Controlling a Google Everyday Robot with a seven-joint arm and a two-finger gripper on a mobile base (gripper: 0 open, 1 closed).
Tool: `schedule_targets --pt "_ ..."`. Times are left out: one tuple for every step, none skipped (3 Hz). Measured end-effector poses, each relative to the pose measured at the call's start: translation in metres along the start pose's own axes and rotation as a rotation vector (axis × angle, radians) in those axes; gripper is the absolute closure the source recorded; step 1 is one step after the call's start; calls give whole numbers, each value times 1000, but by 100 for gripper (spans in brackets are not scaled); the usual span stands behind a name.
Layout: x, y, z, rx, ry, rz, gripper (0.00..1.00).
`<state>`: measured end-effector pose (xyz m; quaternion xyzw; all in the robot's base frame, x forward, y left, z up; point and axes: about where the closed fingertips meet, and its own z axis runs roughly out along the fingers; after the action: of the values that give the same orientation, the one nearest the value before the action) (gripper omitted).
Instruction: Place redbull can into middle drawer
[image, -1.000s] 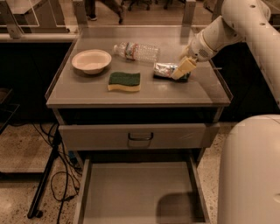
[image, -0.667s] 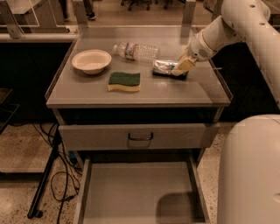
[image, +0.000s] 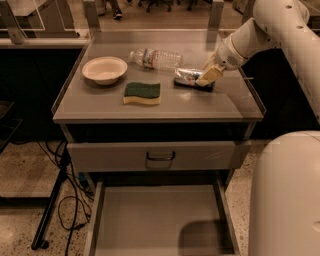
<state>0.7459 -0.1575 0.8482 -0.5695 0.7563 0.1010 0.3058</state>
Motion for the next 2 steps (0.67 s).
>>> schedule_targets --pt "1 2 -3 -1 17 9 100" --pt "3 5 -29 39 58 10 100"
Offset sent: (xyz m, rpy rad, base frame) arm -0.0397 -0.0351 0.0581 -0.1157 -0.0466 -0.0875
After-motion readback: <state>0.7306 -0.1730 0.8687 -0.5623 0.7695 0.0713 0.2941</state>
